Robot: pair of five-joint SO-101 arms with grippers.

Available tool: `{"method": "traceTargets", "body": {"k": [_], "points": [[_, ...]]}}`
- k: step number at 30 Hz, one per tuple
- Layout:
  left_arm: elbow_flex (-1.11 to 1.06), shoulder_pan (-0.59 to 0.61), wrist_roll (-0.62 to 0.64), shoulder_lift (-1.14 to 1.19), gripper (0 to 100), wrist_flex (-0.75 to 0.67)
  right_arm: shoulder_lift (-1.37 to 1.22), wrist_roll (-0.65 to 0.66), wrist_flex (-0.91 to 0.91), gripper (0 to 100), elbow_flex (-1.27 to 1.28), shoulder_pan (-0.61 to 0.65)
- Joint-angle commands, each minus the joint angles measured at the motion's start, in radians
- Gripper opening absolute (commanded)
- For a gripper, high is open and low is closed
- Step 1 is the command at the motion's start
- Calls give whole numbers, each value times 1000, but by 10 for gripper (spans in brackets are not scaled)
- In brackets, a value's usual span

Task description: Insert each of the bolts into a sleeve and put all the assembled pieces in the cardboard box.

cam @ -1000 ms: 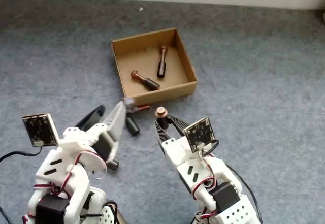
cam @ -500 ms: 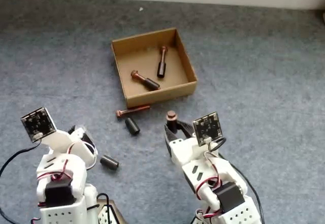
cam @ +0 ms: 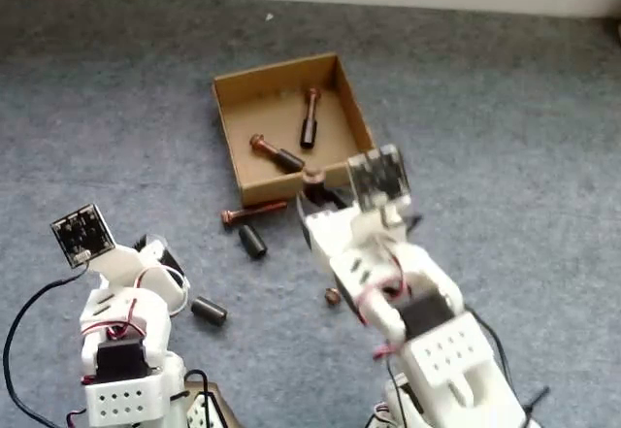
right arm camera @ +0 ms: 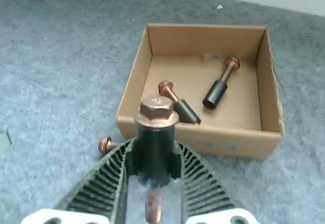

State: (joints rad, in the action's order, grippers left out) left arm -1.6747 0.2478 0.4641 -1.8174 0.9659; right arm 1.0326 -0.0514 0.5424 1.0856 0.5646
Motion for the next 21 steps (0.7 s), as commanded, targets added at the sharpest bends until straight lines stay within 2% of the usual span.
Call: {"method": "traceTargets", "body": {"k": [1,7,14,18,21], "points": [[-21,45,-11,-4,6,-32,-202,-11,-160,8,-180,-38],[-21,51,-11,-4,6,-29,-519,-11,-435,8,-323,-87],[-21,51,-11,-4,6,-28,-799,-11,-688,9,-369,-145],[-21,51,-11,-4,6,-28,-908,-11,-740,12,-371,-171],[-21,51,-11,-4,6,-28,-941,-12,-722,84,-398,-176]]}}
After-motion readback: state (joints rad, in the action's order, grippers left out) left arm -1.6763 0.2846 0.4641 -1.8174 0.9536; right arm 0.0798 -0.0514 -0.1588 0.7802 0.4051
